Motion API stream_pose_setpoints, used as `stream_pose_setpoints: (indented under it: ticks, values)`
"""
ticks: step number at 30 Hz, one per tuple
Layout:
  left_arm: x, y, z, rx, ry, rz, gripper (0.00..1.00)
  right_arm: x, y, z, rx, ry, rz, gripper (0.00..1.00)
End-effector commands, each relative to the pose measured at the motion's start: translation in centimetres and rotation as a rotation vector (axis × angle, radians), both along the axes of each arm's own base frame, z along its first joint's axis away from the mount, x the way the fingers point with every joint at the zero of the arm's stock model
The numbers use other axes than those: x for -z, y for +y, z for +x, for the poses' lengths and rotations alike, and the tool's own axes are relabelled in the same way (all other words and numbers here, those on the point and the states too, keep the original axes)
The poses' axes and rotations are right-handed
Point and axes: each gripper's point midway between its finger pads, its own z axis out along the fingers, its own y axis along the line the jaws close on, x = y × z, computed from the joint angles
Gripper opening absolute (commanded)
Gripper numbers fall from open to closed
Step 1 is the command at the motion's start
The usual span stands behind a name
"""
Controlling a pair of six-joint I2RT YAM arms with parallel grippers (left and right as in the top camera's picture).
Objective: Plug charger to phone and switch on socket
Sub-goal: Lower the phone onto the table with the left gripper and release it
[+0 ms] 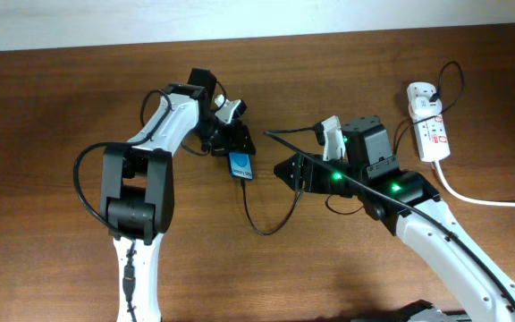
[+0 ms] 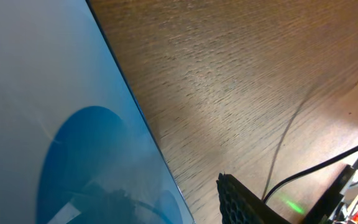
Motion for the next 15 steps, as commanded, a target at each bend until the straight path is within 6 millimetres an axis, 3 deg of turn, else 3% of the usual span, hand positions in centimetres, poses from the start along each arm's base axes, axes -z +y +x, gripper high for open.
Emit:
stream_pose_setpoints:
  ticks: [1,15]
  values:
    - [1.4,2.4,0.3,-0.006,-0.013,0.155,0.5,-0.5,-0.1,0.6,0.005,-0.026,-0.01,0.66]
    - [-0.3,4.2,1.2,-0.025,-0.031,0.28,0.53,-0.5,-0.2,0.6,0.003,-0.029,-0.011,0.67]
